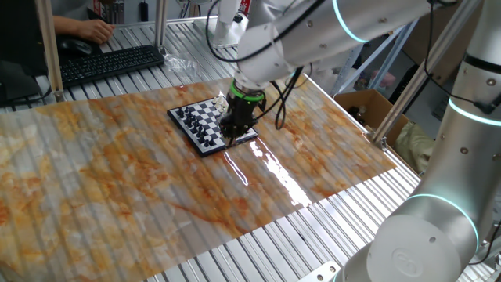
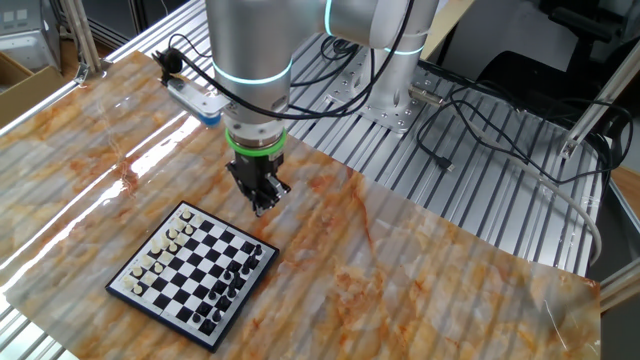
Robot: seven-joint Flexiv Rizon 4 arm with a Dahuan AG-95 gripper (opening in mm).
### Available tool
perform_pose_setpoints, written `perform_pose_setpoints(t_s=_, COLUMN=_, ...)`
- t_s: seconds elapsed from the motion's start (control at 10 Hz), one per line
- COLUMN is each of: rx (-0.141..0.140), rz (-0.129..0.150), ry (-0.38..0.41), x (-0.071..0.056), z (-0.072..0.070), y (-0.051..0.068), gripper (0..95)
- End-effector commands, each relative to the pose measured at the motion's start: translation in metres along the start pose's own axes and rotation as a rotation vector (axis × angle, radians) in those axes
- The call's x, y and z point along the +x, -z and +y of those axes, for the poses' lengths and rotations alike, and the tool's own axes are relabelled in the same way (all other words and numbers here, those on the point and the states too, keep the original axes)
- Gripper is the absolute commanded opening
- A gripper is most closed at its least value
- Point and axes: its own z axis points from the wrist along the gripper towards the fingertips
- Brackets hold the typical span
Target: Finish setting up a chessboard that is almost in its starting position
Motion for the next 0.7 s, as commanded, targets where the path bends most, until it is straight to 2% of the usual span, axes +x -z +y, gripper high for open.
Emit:
perform_pose_setpoints(t_s=0.1, rx=0.003, rz=0.009, ry=-0.002, x=-0.007, z=0.003, y=0.003, gripper=0.0)
perform_pose_setpoints(t_s=0.7, rx=0.008, rz=0.014, ry=-0.060, x=-0.030, z=0.011, y=0.004, gripper=0.0)
